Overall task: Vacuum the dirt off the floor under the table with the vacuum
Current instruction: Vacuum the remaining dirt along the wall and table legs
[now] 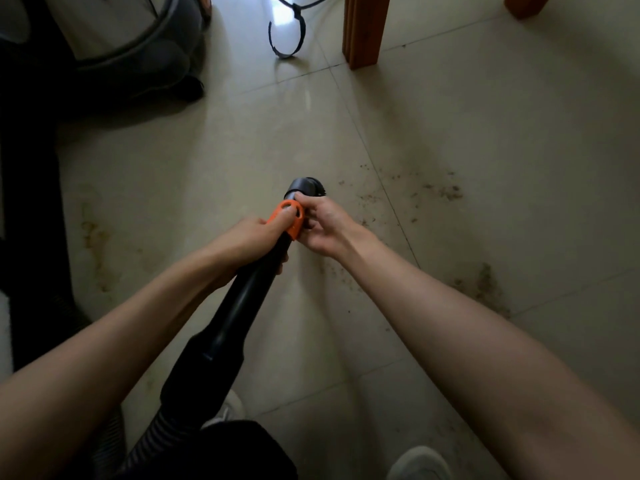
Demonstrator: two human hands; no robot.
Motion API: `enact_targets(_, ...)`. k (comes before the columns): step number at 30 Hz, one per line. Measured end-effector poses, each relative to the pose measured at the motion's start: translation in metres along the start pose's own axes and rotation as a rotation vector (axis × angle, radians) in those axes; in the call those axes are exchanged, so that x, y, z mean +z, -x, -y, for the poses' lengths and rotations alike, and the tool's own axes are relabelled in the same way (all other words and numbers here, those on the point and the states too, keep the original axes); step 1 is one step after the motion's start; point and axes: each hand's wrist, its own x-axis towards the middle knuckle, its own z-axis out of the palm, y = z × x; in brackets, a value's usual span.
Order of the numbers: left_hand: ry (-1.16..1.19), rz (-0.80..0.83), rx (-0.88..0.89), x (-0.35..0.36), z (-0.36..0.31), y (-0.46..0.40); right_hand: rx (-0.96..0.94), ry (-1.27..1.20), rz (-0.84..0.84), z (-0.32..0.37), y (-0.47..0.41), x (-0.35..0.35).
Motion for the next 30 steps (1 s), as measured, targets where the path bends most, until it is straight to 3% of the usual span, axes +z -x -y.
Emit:
enact_targets(10, 0.043, 0.001, 0.010, 0.014, -0.014, -0.008, -0.093, -0.096, -0.025, 0.008, -0.010, -0.011)
enact_targets(30, -0.232, -0.034, 0.026, 0.039, -0.062, -0.043, -0.159, -0.160, -0.020, 0.050, -0.025, -0.036)
